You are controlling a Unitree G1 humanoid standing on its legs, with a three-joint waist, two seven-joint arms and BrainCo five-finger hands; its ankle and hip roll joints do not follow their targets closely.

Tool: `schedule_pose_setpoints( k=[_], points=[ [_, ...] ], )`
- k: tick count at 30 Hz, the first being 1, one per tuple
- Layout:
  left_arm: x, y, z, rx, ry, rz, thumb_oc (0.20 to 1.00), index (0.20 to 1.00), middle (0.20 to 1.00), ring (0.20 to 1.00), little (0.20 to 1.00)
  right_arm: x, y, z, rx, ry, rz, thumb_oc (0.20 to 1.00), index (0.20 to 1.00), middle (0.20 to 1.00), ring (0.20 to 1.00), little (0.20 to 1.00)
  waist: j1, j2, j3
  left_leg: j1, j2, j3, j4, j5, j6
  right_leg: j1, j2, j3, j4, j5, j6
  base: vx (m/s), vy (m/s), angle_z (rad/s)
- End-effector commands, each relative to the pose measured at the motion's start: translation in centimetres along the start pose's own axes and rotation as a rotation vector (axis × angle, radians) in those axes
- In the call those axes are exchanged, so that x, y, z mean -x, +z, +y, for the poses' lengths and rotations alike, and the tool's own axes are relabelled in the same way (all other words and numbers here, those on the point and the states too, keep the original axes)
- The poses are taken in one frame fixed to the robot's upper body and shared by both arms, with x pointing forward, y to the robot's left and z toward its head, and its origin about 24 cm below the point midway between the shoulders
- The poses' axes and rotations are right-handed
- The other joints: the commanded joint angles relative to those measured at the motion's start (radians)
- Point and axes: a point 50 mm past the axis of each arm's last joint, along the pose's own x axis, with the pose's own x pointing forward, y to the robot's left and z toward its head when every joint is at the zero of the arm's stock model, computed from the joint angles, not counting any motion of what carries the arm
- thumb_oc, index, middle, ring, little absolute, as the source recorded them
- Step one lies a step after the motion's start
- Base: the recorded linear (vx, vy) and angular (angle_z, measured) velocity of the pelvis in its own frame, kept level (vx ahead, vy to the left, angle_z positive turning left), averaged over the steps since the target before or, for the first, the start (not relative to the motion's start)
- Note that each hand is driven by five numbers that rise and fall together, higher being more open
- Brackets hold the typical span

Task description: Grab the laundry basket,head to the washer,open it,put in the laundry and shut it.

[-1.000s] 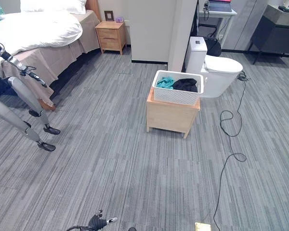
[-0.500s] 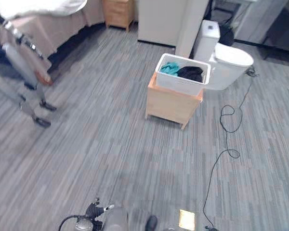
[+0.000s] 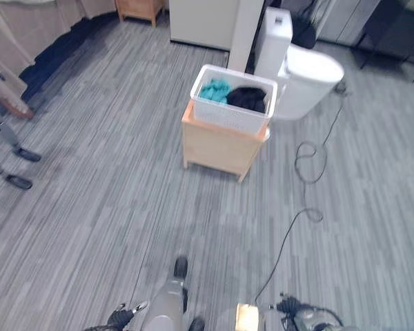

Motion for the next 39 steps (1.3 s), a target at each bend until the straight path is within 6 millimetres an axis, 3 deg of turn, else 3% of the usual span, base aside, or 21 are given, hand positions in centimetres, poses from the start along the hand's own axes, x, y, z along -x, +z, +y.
schedule_pose_setpoints(
  k=[1,2,3,5,7,8,9,10,14,18,20,22,24,26,28,30,32,33,35,37,39],
  points=[
    [-0.4,3.9,1.2,-0.008,0.030,-0.154,1.000,1.000,1.000,1.000,1.000,0.0,1.0,-0.5,-0.053,0.005,-0.068,1.000,1.000,1.000,1.000,1.000,0.035,-0.005,-0.019,0.012,-0.002,-0.019,0.027,-0.075,-0.028,-0.089,-0.248,0.035,0.370,0.226,0.126,0.25,0.245,0.03],
    [-0.4,3.9,1.2,-0.008,0.030,-0.153,1.000,1.000,1.000,1.000,1.000,0.0,1.0,-0.5,-0.053,0.005,-0.068,1.000,1.000,1.000,1.000,1.000,0.035,-0.006,-0.019,0.012,-0.002,-0.018,0.027,-0.075,-0.028,-0.089,-0.249,0.036,0.370,0.226,0.126,0.32,0.318,0.00],
    [-0.3,5.2,1.6,0.010,0.045,-0.212,1.000,1.000,1.000,1.000,1.000,0.0,1.9,-0.9,-0.098,-0.006,-0.100,1.000,1.000,1.000,1.000,1.000,0.017,0.017,-0.003,0.058,-0.014,-0.020,0.024,-0.103,0.004,-0.164,-0.273,0.041,0.526,0.309,0.146,0.31,0.293,-0.04],
    [-0.2,6.3,1.9,0.021,0.055,-0.256,1.000,1.000,1.000,1.000,1.000,0.0,2.9,-1.3,-0.139,-0.021,-0.138,1.000,1.000,1.000,1.000,1.000,-0.001,0.048,0.009,0.137,-0.006,-0.018,-0.008,-0.121,0.021,-0.243,-0.322,-0.010,0.596,0.303,0.140,0.41,0.307,0.08],
    [-0.1,7.3,1.9,0.028,0.051,-0.305,1.000,1.000,1.000,1.000,1.000,0.1,3.6,-1.7,-0.180,-0.039,-0.175,1.000,1.000,1.000,1.000,1.000,-0.024,0.068,0.023,0.201,-0.007,-0.038,-0.041,-0.125,0.012,-0.283,-0.321,-0.039,0.486,0.232,0.107,0.37,0.117,0.14],
    [0.0,7.3,2.0,-0.004,0.045,-0.303,1.000,1.000,1.000,1.000,1.000,0.2,6.3,-3.4,-0.213,-0.071,-0.222,1.000,1.000,1.000,1.000,1.000,-0.016,0.068,0.022,0.225,-0.008,-0.053,-0.049,-0.130,0.005,-0.273,-0.315,-0.061,0.418,0.199,0.096,0.34,0.009,0.20],
    [0.1,7.7,2.2,-0.001,0.052,-0.327,1.000,1.000,1.000,1.000,1.000,0.6,7.7,-3.7,-0.207,-0.093,-0.299,1.000,1.000,1.000,1.000,1.000,-0.020,0.072,0.019,0.242,-0.005,-0.059,-0.063,-0.135,-0.004,-0.286,-0.315,-0.071,0.331,0.178,0.086,0.34,-0.039,0.15],
    [0.1,8.3,2.5,0.021,0.065,-0.349,1.000,1.000,1.000,1.000,1.000,0.7,7.5,-3.6,-0.228,-0.069,-0.329,1.000,1.000,1.000,1.000,1.000,-0.033,0.074,0.019,0.261,-0.001,-0.061,-0.076,-0.144,-0.015,-0.301,-0.316,-0.073,0.210,0.174,0.079,0.30,-0.054,0.22],
    [0.2,9.1,3.2,0.057,0.095,-0.378,1.000,1.000,1.000,1.000,1.000,2.1,8.7,-5.3,-0.265,-0.109,-0.479,1.000,1.000,1.000,1.000,1.000,-0.077,0.057,0.017,0.334,-0.001,-0.083,-0.107,-0.185,-0.043,-0.329,-0.314,0.006,-0.113,0.274,0.112,0.33,-0.097,0.37],
    [0.3,9.5,3.1,0.061,0.094,-0.393,1.000,1.000,1.000,1.000,1.000,2.7,9.3,-5.7,-0.246,-0.117,-0.527,1.000,1.000,1.000,1.000,1.000,-0.097,0.049,0.017,0.377,-0.009,-0.097,-0.087,-0.232,-0.044,-0.363,-0.321,0.027,-0.160,0.318,0.128,0.32,-0.087,0.47],
    [0.3,8.8,2.8,0.052,0.081,-0.375,1.000,1.000,1.000,1.000,1.000,2.8,8.5,-5.5,-0.243,-0.102,-0.521,1.000,1.000,1.000,1.000,1.000,-0.108,0.026,0.000,0.439,-0.020,-0.108,-0.049,-0.314,-0.050,-0.319,-0.311,0.026,-0.138,0.314,0.122,0.47,-0.143,0.26],
    [0.2,8.4,2.5,0.046,0.077,-0.362,1.000,1.000,1.000,1.000,1.000,2.7,7.4,-5.3,-0.241,-0.092,-0.498,1.000,1.000,1.000,1.000,1.000,-0.129,0.023,-0.018,0.445,-0.002,-0.122,0.037,-0.326,-0.082,-0.304,-0.290,0.039,-0.103,0.298,0.105,0.44,-0.185,0.24],
    [0.3,8.7,2.3,0.080,0.066,-0.378,1.000,1.000,1.000,1.000,1.000,2.5,7.1,-5.3,-0.255,-0.099,-0.485,1.000,1.000,1.000,1.000,1.000,-0.116,0.019,-0.005,0.339,0.042,-0.093,0.308,-0.257,-0.140,-0.262,-0.274,0.008,-0.097,0.278,0.071,0.23,-0.220,0.15],
    [0.6,9.4,2.3,0.124,0.064,-0.413,1.000,1.000,1.000,1.000,1.000,2.7,8.0,-5.3,-0.251,-0.090,-0.510,1.000,1.000,1.000,1.000,1.000,-0.088,0.015,0.022,0.205,0.048,-0.137,0.565,-0.208,-0.143,-0.229,-0.241,0.006,-0.114,0.254,0.031,0.07,-0.194,0.08],
    [0.8,10.0,2.8,0.163,0.083,-0.440,1.000,1.000,1.000,1.000,1.000,2.7,8.4,-5.5,-0.246,-0.093,-0.512,1.000,1.000,1.000,1.000,1.000,-0.075,0.002,0.031,0.130,0.061,-0.149,0.643,-0.194,-0.135,-0.208,-0.226,0.013,-0.126,0.226,0.013,0.11,-0.135,-0.34],
    [1.3,11.1,3.5,0.194,0.105,-0.501,1.000,1.000,1.000,1.000,1.000,2.9,9.0,-6.1,-0.255,-0.105,-0.533,1.000,1.000,1.000,1.000,1.000,-0.056,-0.010,0.039,0.107,0.133,-0.120,0.521,-0.219,-0.129,-0.181,-0.224,0.015,-0.135,0.204,0.018,0.16,-0.063,-0.16],
    [1.6,11.6,3.7,0.195,0.110,-0.529,1.000,1.000,1.000,1.000,1.000,3.0,9.1,-6.3,-0.265,-0.110,-0.542,1.000,1.000,1.000,1.000,1.000,-0.047,-0.017,0.041,0.125,0.163,-0.103,0.439,-0.224,-0.130,-0.169,-0.226,0.022,-0.139,0.194,0.020,0.17,0.038,-0.04],
    [2.3,12.5,4.5,0.189,0.129,-0.586,1.000,1.000,1.000,1.000,1.000,3.4,9.5,-7.0,-0.286,-0.125,-0.570,1.000,1.000,1.000,1.000,1.000,-0.040,-0.014,0.034,0.136,0.195,-0.121,0.194,-0.184,-0.141,-0.152,-0.221,0.031,-0.144,0.173,0.025,0.26,0.133,-0.14],
    [3.1,13.4,5.3,0.173,0.159,-0.644,1.000,1.000,1.000,1.000,1.000,3.8,10.0,-8.0,-0.327,-0.153,-0.608,1.000,1.000,1.000,1.000,1.000,-0.032,0.008,0.029,0.138,0.233,-0.178,-0.022,-0.070,-0.164,-0.129,-0.201,0.042,-0.140,0.139,0.018,0.25,0.179,-0.04],
    [4.2,15.5,5.6,0.100,0.173,-0.737,1.000,1.000,1.000,1.000,1.000,4.8,11.1,-10.0,-0.453,-0.219,-0.685,1.000,1.000,1.000,1.000,1.000,-0.039,0.027,0.026,0.113,0.234,-0.193,-0.139,-0.023,-0.177,-0.093,-0.198,0.042,-0.137,0.098,0.018,0.32,0.299,-0.13],
    [5.7,16.8,5.8,0.033,0.172,-0.823,1.000,1.000,1.000,1.000,1.000,5.6,11.8,-11.5,-0.534,-0.263,-0.742,1.000,1.000,1.000,1.000,1.000,-0.025,0.046,0.003,0.146,0.218,-0.179,-0.115,-0.028,-0.176,-0.066,-0.220,0.060,-0.121,0.097,0.034,0.36,0.387,-0.21]
  ],
)
